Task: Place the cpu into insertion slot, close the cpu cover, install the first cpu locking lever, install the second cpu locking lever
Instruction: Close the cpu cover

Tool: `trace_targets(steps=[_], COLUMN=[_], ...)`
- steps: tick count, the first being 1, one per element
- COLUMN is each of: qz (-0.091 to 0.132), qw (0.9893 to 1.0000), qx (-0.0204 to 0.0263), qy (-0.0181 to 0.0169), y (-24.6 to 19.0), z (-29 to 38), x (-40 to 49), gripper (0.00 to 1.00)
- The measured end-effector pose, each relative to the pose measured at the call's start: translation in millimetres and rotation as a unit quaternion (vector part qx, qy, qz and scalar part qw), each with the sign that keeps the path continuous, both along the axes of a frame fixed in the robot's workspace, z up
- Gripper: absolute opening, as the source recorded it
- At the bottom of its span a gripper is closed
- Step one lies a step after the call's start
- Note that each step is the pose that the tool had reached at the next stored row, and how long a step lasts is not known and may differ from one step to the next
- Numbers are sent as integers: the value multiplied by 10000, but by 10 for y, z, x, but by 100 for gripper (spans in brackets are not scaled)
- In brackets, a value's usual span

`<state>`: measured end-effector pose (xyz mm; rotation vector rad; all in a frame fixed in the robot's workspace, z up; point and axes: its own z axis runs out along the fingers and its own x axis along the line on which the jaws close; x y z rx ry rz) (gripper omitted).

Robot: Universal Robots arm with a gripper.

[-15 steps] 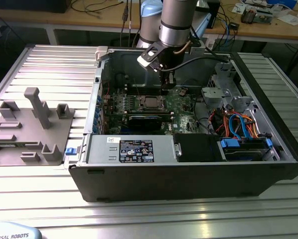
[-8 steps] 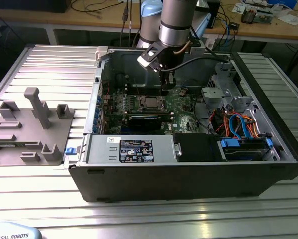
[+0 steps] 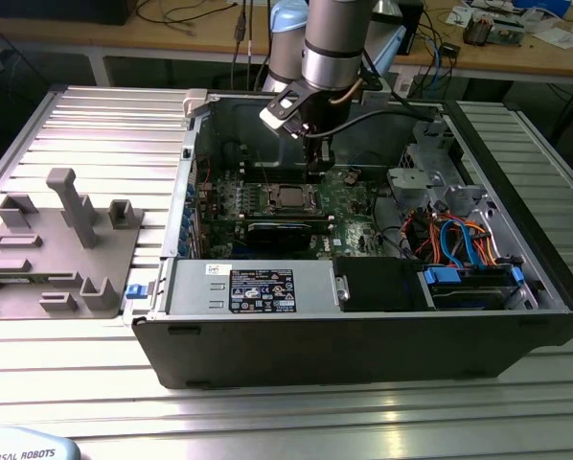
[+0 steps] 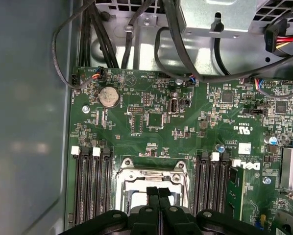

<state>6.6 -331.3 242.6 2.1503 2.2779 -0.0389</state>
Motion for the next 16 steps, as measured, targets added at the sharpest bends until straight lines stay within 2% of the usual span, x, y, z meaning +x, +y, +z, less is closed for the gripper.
trace_targets(steps=[16], qz=[1], qw=[10000], qx=[0], qy=[0], y=[0], z=[-31], x=[-60], gripper=[11])
